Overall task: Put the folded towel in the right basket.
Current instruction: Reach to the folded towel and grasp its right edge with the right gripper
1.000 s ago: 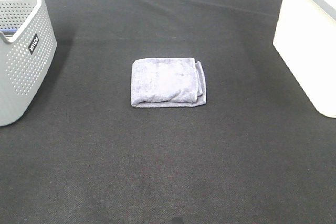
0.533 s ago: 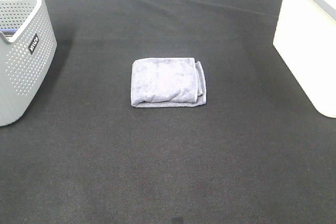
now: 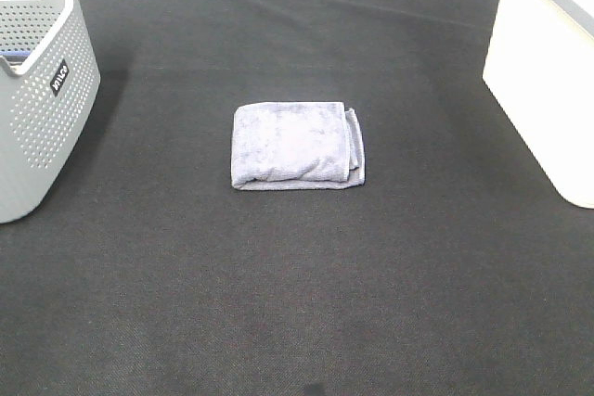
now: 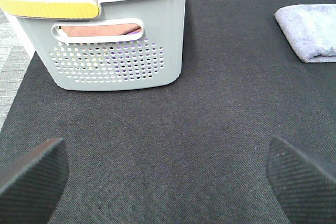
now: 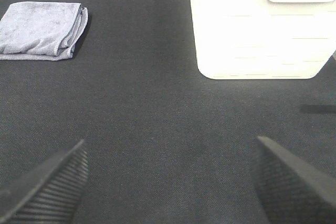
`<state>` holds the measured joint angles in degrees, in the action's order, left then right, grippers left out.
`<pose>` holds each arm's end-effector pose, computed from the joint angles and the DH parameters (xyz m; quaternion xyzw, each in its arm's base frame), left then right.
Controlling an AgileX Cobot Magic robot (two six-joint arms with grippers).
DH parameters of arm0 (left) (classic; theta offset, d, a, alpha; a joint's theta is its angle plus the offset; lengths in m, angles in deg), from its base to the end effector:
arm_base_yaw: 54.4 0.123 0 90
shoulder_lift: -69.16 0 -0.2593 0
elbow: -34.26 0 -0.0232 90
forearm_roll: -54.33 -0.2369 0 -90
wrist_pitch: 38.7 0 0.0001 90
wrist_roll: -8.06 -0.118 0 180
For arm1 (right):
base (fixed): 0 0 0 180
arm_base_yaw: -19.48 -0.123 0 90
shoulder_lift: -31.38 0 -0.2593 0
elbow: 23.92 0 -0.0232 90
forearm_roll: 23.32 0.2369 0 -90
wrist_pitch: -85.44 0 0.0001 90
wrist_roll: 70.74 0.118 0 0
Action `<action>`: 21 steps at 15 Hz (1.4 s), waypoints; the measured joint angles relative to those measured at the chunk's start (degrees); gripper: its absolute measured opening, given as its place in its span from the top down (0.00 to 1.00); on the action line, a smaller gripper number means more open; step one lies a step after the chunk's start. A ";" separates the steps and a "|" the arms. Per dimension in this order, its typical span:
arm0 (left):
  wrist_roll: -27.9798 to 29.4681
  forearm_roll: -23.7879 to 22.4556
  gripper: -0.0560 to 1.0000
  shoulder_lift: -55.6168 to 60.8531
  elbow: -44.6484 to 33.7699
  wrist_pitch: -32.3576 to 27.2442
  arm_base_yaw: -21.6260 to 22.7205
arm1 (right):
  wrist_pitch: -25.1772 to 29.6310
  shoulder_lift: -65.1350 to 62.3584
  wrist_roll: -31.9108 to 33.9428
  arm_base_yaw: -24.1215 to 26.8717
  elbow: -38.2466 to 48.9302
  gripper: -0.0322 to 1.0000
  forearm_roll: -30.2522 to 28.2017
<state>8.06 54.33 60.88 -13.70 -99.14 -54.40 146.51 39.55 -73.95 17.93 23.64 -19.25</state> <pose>0.0329 0.0000 0.2582 0.0000 0.8512 0.0000 0.5249 0.0310 0.0082 0.2593 -0.0370 0.8504 0.0279 0.5241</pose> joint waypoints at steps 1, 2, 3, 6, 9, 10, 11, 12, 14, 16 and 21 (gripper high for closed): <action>0.00 0.00 0.02 0.00 0.00 0.00 0.00 | 0.00 0.00 0.00 0.00 0.00 0.20 0.00; 0.00 0.00 0.02 0.00 0.00 0.00 0.00 | 0.00 0.00 0.00 0.00 0.00 0.20 0.00; 0.00 0.00 0.02 0.00 0.00 0.00 0.00 | 0.00 0.00 0.00 0.00 0.00 0.20 0.00; 0.00 0.00 0.02 0.00 0.00 0.00 0.00 | 0.00 0.00 0.00 0.00 0.00 0.20 0.00; 0.00 0.00 0.02 0.00 0.00 0.00 0.00 | 0.00 0.00 0.00 0.00 0.00 0.20 0.00; 0.00 0.00 0.02 0.00 0.00 0.00 0.00 | 0.00 0.00 0.00 0.00 0.00 0.20 0.00; 0.00 0.00 0.02 0.00 0.00 0.00 0.00 | 0.00 0.00 0.00 0.00 0.00 0.20 0.00; 0.00 0.00 0.02 0.00 0.00 0.00 0.00 | 0.00 0.00 0.00 0.00 0.00 0.20 0.00; 0.00 0.00 0.02 0.00 0.00 0.00 0.00 | 0.00 0.00 0.00 0.00 0.00 0.20 0.00; 0.00 0.00 0.02 0.00 0.00 0.00 0.00 | 0.00 0.00 0.00 0.00 0.00 0.20 0.00; 0.00 0.00 0.02 0.00 0.00 0.00 0.00 | 0.00 0.00 0.00 0.00 0.00 0.20 0.00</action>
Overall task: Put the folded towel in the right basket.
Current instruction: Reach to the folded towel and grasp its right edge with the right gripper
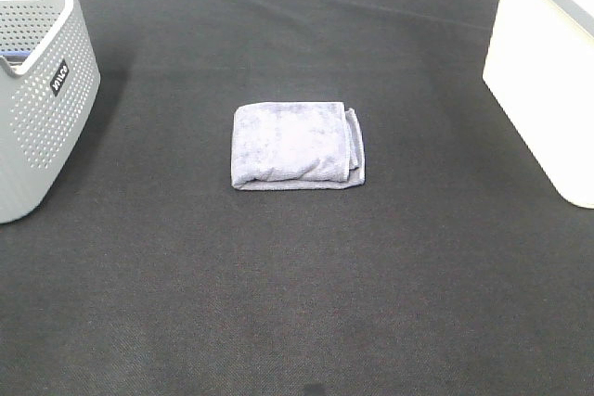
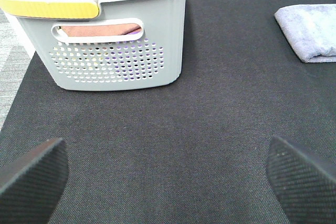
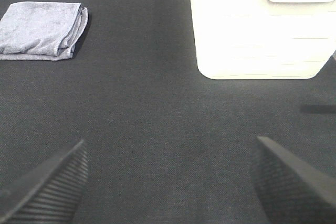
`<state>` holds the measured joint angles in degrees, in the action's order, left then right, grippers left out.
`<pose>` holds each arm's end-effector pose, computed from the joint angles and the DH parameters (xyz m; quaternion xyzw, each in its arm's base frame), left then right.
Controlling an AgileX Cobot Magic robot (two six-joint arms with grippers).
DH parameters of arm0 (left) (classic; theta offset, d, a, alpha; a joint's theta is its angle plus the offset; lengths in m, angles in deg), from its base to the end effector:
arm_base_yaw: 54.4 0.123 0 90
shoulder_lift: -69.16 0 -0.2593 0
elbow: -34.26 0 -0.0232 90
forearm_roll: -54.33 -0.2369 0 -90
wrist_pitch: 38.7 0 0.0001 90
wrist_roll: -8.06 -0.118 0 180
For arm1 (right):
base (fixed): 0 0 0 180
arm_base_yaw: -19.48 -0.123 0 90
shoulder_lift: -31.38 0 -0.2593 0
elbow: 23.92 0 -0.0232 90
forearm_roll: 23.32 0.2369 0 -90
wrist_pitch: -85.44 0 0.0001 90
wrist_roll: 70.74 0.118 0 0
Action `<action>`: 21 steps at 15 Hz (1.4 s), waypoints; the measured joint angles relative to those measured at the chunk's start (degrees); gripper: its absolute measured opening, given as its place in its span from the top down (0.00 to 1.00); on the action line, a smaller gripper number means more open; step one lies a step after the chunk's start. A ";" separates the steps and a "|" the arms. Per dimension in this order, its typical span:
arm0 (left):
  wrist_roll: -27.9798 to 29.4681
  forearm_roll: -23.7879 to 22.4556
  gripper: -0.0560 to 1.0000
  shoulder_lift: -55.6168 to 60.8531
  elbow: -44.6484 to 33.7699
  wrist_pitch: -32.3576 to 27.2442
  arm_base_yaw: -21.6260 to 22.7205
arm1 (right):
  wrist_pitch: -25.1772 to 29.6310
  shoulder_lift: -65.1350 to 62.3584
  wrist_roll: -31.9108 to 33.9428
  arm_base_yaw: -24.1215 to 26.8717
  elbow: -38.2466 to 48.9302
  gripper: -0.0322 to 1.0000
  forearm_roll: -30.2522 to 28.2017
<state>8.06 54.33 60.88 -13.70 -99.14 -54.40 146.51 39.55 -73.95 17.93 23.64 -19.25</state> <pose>0.0329 0.0000 0.2582 0.0000 0.8512 0.0000 0.5249 0.0310 0.0082 0.2593 -0.0370 0.8504 0.0279 0.5241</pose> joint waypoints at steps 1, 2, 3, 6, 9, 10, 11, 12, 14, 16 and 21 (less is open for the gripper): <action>0.00 0.00 0.02 0.00 0.00 0.00 0.00 | 0.00 0.00 0.00 0.00 0.00 0.20 0.00; 0.00 0.00 0.02 0.00 0.00 0.00 0.00 | 0.00 0.00 0.00 0.00 0.00 0.20 0.00; 0.00 0.00 0.02 0.00 0.00 0.00 0.00 | 0.00 0.00 0.00 0.00 0.00 0.20 0.00; 0.00 0.00 0.02 0.00 0.00 0.00 0.00 | 0.00 0.00 0.00 0.00 0.00 0.20 0.00; 0.00 0.00 0.02 0.00 0.00 0.00 0.00 | 0.00 0.00 0.00 0.00 0.00 0.20 0.00; 0.00 0.00 0.02 0.00 0.00 0.00 0.00 | 0.00 0.00 0.00 0.00 0.00 0.20 0.00; 0.00 0.00 0.02 0.00 0.00 0.00 0.00 | 0.00 0.00 0.00 0.00 0.00 0.20 0.00; 0.00 0.00 0.02 0.00 0.00 0.00 0.00 | 0.00 0.00 0.00 0.00 0.00 0.20 0.00; 0.00 0.00 0.02 0.00 0.00 0.00 0.00 | 0.00 0.00 0.06 0.00 0.00 0.20 0.00; 0.00 0.00 0.02 0.00 0.00 0.00 0.00 | -0.06 0.06 0.97 0.00 0.00 0.20 0.00; 0.00 0.00 0.02 0.00 0.00 0.00 0.00 | -11.40 12.49 2.86 0.00 -2.81 0.23 0.00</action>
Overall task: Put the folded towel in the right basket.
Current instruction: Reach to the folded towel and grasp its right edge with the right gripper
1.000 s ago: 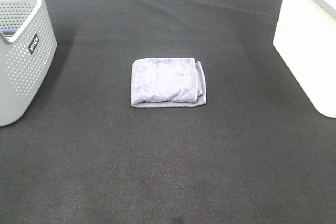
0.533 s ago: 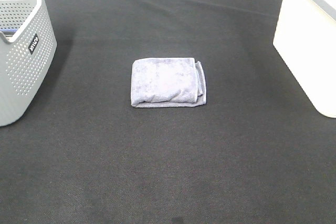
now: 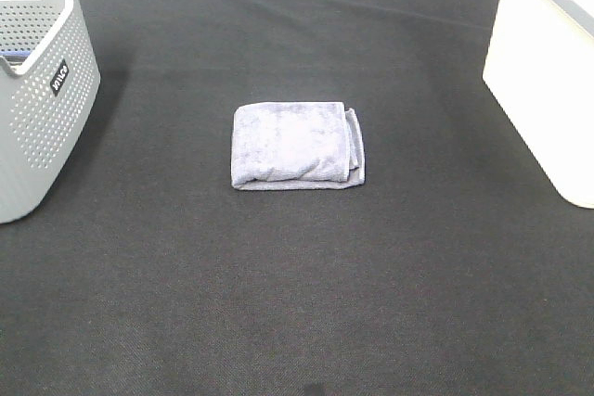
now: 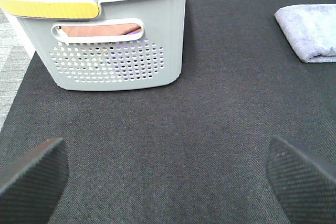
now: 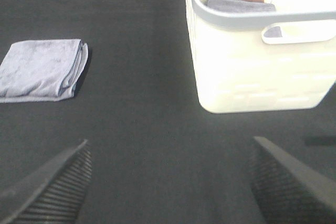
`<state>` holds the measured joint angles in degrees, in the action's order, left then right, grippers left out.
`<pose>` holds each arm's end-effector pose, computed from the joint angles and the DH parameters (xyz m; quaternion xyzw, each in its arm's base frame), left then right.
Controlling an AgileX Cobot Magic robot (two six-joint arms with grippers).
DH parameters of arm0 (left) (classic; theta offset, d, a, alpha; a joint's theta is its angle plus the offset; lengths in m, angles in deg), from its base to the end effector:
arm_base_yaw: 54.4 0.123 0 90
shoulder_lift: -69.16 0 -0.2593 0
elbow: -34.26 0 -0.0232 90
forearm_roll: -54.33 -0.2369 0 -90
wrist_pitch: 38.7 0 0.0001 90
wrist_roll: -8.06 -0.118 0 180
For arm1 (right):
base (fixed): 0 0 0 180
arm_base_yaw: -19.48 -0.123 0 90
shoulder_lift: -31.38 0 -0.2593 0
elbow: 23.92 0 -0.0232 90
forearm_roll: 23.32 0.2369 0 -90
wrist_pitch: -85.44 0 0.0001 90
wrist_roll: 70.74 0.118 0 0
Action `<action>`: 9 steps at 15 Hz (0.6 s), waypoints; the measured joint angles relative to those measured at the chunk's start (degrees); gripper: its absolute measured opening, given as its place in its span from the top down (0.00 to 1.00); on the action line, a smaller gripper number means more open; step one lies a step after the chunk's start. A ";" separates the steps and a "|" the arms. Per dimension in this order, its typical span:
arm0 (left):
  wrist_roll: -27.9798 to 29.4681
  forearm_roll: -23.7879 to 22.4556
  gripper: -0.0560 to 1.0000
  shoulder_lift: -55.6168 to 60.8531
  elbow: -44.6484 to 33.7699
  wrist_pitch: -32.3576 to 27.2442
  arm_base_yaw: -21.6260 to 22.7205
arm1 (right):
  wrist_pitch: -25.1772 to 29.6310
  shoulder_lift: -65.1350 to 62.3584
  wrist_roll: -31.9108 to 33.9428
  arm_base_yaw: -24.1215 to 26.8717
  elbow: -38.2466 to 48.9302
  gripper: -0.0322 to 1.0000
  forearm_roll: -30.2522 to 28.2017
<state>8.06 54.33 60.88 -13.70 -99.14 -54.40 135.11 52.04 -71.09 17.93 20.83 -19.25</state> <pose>0.0329 0.0000 0.2582 0.0000 0.8512 0.0000 0.5249 0.0697 0.0083 0.2843 -0.0091 0.8432 0.0408 0.5360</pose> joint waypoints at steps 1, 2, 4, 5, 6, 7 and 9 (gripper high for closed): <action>0.00 0.00 0.02 0.00 0.00 0.00 0.00 | -2.01 4.13 0.00 0.00 -1.03 0.23 0.17; 0.00 0.00 0.02 0.00 0.00 0.00 0.00 | -4.07 9.11 0.00 0.00 -2.58 0.23 0.74; 0.00 0.00 0.02 0.00 0.00 0.00 0.00 | -6.70 19.14 0.00 0.00 -7.05 0.23 1.72; 0.00 0.00 0.02 0.00 0.00 0.00 0.00 | -6.70 19.14 0.00 0.00 -7.05 0.23 1.72; 0.00 0.00 0.02 0.00 0.00 0.00 0.00 | -6.99 27.04 -0.57 0.00 -12.03 0.23 1.72; 0.00 0.00 0.02 0.00 0.00 0.00 0.00 | -6.88 32.14 -1.38 0.00 -15.87 0.23 1.95; 0.00 0.00 0.02 0.00 0.00 0.00 0.00 | -5.61 42.86 -3.72 0.00 -25.10 0.23 2.52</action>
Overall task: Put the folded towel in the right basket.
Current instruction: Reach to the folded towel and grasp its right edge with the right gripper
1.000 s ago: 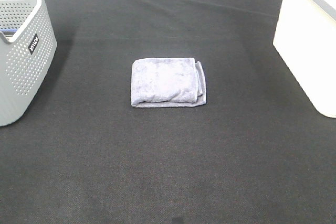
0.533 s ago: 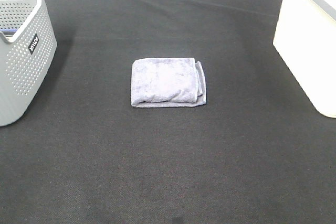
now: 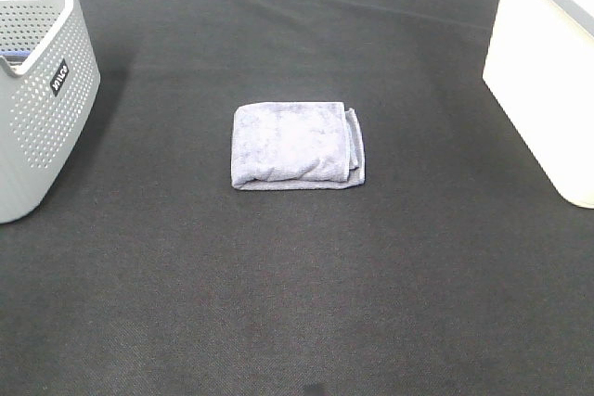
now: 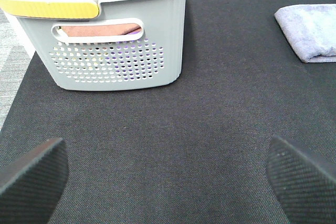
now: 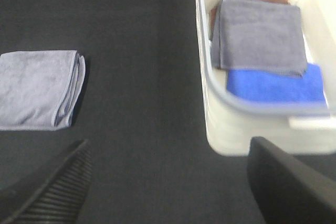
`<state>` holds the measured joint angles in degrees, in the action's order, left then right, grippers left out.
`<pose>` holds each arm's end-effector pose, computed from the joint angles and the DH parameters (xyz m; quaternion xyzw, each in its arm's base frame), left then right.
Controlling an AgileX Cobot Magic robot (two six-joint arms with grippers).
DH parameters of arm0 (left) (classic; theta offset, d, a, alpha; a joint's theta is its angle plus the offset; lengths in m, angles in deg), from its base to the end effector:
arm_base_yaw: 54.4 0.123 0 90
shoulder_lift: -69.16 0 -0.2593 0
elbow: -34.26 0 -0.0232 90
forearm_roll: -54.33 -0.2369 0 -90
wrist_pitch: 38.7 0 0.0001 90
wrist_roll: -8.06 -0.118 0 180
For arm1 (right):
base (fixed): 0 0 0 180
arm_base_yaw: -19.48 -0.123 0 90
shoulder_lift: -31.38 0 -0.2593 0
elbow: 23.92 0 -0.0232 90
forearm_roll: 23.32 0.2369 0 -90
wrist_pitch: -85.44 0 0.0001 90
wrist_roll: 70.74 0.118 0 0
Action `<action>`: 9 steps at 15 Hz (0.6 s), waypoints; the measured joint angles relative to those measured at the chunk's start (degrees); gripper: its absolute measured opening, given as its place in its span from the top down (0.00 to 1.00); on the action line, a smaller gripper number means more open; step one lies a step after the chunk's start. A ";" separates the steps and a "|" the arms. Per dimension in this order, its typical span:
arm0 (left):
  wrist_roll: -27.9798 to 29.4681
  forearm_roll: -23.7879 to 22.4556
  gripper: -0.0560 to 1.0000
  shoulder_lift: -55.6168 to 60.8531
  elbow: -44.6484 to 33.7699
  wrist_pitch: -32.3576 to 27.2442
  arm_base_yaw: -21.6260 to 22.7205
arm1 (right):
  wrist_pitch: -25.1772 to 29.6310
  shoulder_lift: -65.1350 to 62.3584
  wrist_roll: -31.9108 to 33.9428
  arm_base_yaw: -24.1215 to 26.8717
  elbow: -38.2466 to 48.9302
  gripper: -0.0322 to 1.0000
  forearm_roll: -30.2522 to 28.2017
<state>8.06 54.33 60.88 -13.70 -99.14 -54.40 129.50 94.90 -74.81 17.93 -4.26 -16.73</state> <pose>0.0329 0.0000 0.2582 0.0000 0.8512 0.0000 0.5249 0.2103 0.0151 0.3353 -0.0246 0.8943 0.0444 0.4447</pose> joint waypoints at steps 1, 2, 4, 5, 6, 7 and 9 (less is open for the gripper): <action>0.00 0.00 0.02 0.00 0.00 0.00 0.00 | 1.49 5.21 -1.09 0.00 -4.81 0.23 0.40; 0.00 0.00 0.02 0.00 0.00 0.00 0.00 | 3.78 10.89 -2.18 0.00 -10.49 0.23 0.63; 0.00 0.00 0.02 0.00 0.00 0.00 0.00 | 8.59 21.03 -3.38 0.00 -21.72 0.23 2.12; 0.00 0.00 0.02 0.00 0.00 0.00 0.00 | 10.60 25.50 -3.84 -0.46 -27.10 0.23 2.86; 0.00 0.00 0.02 0.00 0.00 0.00 0.00 | 12.66 30.48 -4.01 -1.66 -33.12 0.23 3.04; 0.00 0.00 0.02 0.00 0.00 0.00 0.00 | 15.01 34.89 -4.30 -3.27 -38.33 0.23 3.04; 0.00 0.00 0.02 0.00 0.00 0.00 0.00 | 21.60 46.24 -4.30 -7.56 -50.02 0.23 3.50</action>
<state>8.06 54.33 60.88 -13.70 -99.14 -54.40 151.10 141.13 -79.11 10.37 -54.28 -13.24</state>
